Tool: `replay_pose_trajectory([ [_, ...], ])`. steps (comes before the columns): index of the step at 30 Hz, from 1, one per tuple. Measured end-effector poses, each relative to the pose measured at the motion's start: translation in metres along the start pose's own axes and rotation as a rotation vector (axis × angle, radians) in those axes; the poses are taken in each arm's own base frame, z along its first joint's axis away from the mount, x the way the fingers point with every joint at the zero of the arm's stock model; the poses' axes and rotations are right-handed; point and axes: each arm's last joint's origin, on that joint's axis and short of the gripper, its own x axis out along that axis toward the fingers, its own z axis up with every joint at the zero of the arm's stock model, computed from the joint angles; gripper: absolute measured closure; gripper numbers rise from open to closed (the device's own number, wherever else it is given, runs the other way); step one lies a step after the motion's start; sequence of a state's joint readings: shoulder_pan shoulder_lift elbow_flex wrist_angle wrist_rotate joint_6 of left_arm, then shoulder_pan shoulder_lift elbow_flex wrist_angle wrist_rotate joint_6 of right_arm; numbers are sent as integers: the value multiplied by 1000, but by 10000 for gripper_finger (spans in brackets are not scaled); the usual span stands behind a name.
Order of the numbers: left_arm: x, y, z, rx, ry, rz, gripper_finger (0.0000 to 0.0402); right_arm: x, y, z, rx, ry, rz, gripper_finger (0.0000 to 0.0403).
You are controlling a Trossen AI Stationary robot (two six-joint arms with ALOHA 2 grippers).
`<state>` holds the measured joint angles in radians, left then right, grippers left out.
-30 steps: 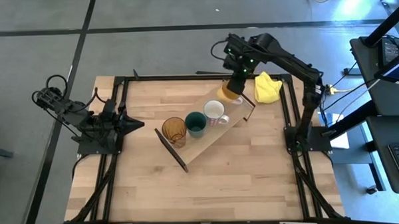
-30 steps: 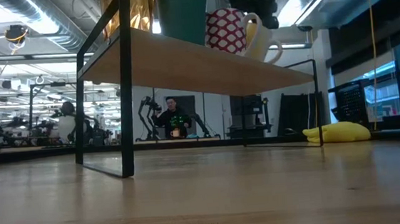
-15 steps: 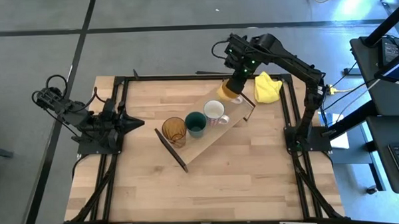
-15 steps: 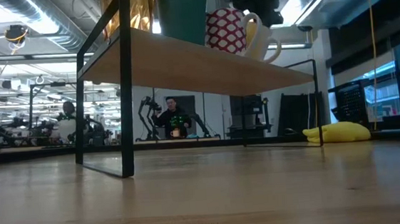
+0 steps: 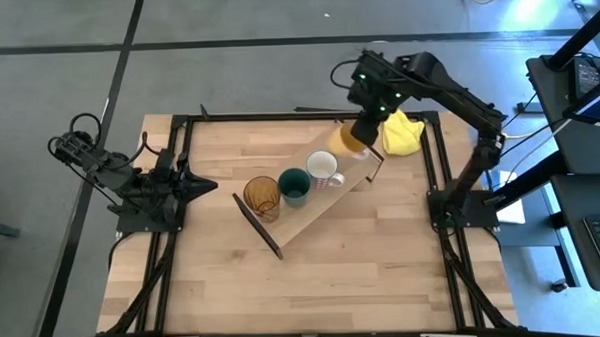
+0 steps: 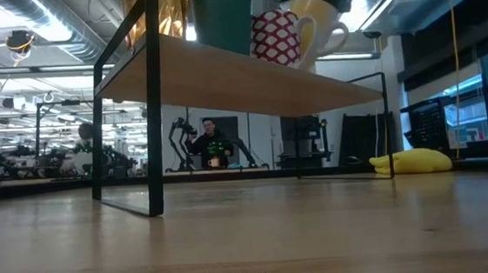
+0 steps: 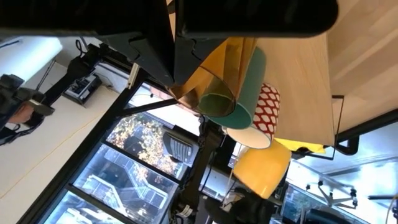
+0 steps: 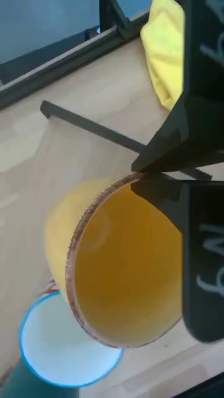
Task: Stack small to large cups/mugs on shelf
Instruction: Put the yellow mug on the shelf
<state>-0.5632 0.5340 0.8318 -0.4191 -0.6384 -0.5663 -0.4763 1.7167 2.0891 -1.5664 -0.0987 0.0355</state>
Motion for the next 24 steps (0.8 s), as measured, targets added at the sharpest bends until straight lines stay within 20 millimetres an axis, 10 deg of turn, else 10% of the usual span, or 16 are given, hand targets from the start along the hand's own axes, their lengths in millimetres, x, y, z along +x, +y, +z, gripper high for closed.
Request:
replay_pose_trajectory([
  [10,0,0,0,1,0,0,401,21,-7,-39,25,159,-17,389],
  [24,0,0,0,1,-4,6,401,31,-6,-30,-3,113,-39,389],
])
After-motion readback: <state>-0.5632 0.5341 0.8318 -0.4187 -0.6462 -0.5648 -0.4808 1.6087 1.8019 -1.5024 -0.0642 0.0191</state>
